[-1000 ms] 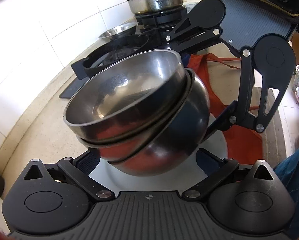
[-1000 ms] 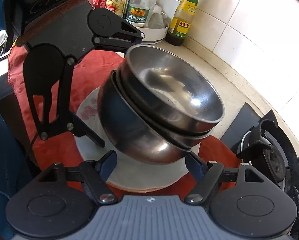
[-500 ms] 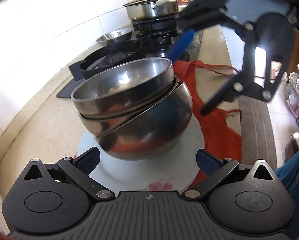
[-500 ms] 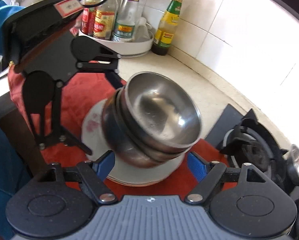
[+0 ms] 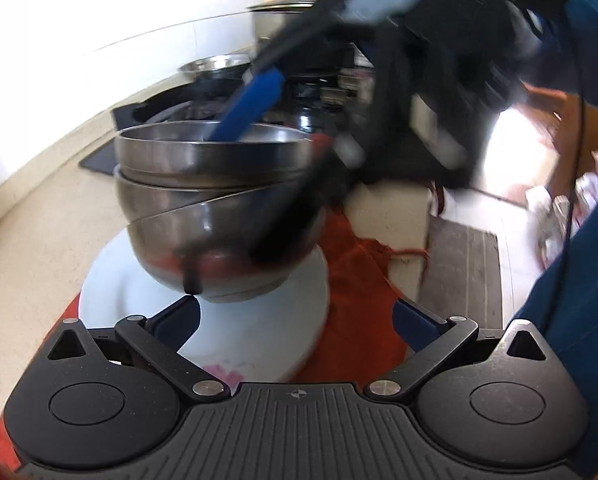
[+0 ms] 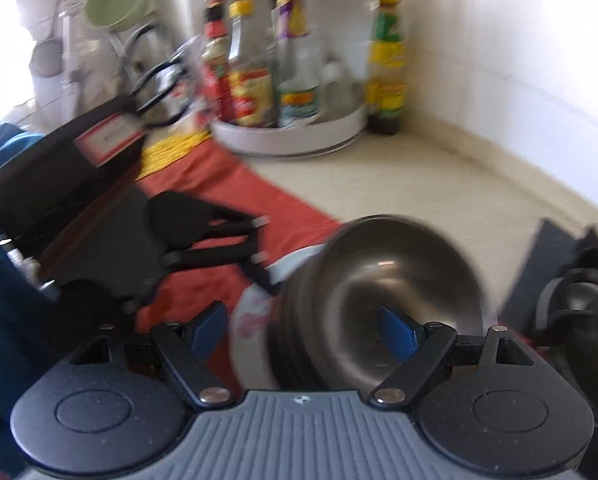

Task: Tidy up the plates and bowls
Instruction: 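Lower the bowl stack onto the pink-flower plates with both grippers, then open both grippers and release the bowls on the plates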

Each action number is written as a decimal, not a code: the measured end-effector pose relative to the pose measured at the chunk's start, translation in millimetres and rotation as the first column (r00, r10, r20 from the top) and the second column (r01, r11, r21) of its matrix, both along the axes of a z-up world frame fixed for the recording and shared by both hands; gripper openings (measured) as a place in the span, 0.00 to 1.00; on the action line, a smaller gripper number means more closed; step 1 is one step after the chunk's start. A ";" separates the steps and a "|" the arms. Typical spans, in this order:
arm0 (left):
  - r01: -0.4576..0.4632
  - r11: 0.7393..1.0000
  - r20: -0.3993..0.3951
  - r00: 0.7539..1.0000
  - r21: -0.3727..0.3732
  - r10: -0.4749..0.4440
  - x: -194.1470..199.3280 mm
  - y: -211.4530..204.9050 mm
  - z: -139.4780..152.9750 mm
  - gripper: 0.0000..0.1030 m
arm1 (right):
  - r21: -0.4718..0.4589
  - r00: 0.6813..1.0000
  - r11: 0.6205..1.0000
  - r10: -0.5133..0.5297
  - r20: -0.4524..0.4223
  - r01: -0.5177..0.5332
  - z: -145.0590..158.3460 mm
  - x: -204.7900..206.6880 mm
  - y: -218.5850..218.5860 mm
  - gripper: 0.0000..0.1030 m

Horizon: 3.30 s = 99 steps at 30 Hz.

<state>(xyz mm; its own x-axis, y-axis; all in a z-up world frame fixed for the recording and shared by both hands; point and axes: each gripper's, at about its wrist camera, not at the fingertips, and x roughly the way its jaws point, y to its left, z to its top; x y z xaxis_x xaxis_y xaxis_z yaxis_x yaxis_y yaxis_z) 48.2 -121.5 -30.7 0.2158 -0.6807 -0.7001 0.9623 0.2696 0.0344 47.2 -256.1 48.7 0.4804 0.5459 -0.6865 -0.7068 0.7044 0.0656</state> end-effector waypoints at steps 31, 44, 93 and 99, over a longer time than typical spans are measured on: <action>-0.144 0.984 -0.045 0.989 -0.108 0.139 18.4 51.3 -2.3 1.00 | 0.280 0.969 0.935 -0.174 -0.175 0.219 -7.9 28.6 30.0 0.82; -0.272 0.945 -0.261 0.940 -0.180 0.221 59.7 68.3 -3.4 1.00 | 0.306 0.937 0.901 -0.232 -0.261 0.308 3.6 99.6 43.4 0.91; -0.262 0.915 -0.333 0.930 -0.308 0.154 82.0 62.8 67.8 1.00 | 0.412 0.726 0.598 -0.590 -0.354 0.687 -32.3 13.7 -83.6 0.71; -0.260 0.950 -0.369 0.911 -0.171 0.183 87.9 47.5 46.0 0.96 | 0.326 0.756 0.699 -0.479 -0.446 0.636 -54.2 33.8 -76.0 0.37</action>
